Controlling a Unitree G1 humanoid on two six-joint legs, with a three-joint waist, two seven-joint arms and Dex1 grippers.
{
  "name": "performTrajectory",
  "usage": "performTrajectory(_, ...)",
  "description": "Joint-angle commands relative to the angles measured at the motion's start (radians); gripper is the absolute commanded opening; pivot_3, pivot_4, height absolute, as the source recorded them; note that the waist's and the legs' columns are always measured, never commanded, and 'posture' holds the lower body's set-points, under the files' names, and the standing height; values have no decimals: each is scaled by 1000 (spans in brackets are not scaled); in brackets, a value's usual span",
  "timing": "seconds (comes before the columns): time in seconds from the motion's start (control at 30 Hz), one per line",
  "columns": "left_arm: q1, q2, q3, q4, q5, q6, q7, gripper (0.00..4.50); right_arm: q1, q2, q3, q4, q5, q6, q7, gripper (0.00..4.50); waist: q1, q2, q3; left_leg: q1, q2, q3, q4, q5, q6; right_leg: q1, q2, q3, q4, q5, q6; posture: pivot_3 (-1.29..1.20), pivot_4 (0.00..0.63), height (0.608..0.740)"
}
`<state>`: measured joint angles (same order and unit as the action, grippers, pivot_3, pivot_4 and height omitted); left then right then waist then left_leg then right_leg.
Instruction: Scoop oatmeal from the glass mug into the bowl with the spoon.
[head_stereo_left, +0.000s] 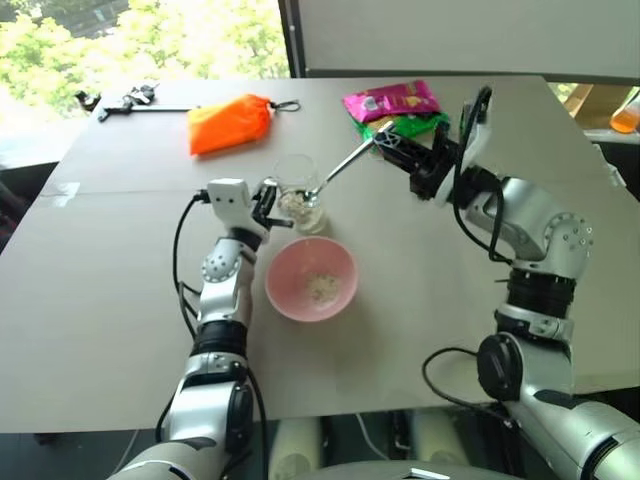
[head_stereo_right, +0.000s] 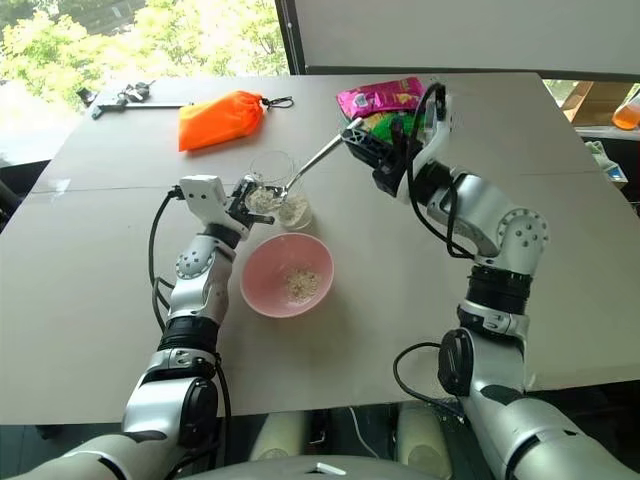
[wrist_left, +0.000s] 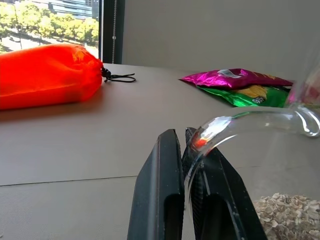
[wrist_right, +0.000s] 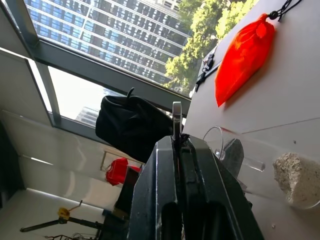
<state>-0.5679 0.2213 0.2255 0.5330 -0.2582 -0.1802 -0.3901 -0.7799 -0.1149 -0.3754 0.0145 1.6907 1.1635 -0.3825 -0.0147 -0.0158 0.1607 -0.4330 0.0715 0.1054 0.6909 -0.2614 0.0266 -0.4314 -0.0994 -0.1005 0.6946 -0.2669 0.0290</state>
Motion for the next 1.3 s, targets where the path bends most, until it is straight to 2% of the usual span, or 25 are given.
performTrajectory(0.03, -2, 12, -2, 13, 2, 6, -7, 74, 41, -53, 60, -75, 62, 3, 4, 0, 0, 0, 0, 0, 0, 0, 0, 0, 0, 0, 0, 0, 0, 0, 0, 0, 150, 696)
performTrajectory(0.1, -3, 14, -3, 16, 2, 6, -9, 74, 57, -96, 100, -102, 21, 9, 44, 0, -1, 0, 0, 0, 0, 0, 0, 0, 0, 0, 0, 0, 0, 0, 0, 0, 150, 696)
performTrajectory(0.33, -14, 15, -7, 29, 5, 6, -14, 74, 35, -249, 283, -252, -294, -19, 314, 0, 1, 0, 0, 0, 0, 0, 0, 0, 0, 0, 1, 0, 0, 0, 0, 0, 150, 696)
performTrajectory(0.67, -18, 20, -7, 39, 8, 1, -21, 74, -68, -402, 517, -460, -718, -188, 659, 0, 2, 0, 0, 0, 0, -1, 0, 0, 0, 0, 1, 0, -1, 0, 0, 0, 150, 696)
performTrajectory(0.9, -19, 11, -12, 45, 10, -4, -22, 74, -56, -428, 557, -522, -829, -312, 895, 0, 3, 0, 0, 1, 0, -1, 0, 0, 0, 0, 1, 0, -1, 0, 0, 0, 150, 696)
performTrajectory(1.07, -21, 9, -13, 50, 11, -4, -22, 74, -34, -434, 554, -528, -867, -359, 1004, 0, 3, -1, 0, 1, 0, -1, 0, 0, 0, 1, 1, 0, -1, 0, 0, 0, 150, 696)
performTrajectory(1.2, -17, 7, -15, 50, 12, -4, -23, 74, -17, -412, 536, -514, -867, -366, 1038, 0, 3, -1, 0, 1, 0, -1, 0, 0, 0, 1, 1, -1, -1, 0, 0, 0, 150, 696)
performTrajectory(1.3, -16, 6, -15, 48, 12, -4, -22, 74, -5, -345, 470, -461, -797, -307, 955, 0, 3, -1, 0, 1, 0, -1, 0, 0, 0, 1, 1, -1, 0, 0, 0, 0, 150, 696)
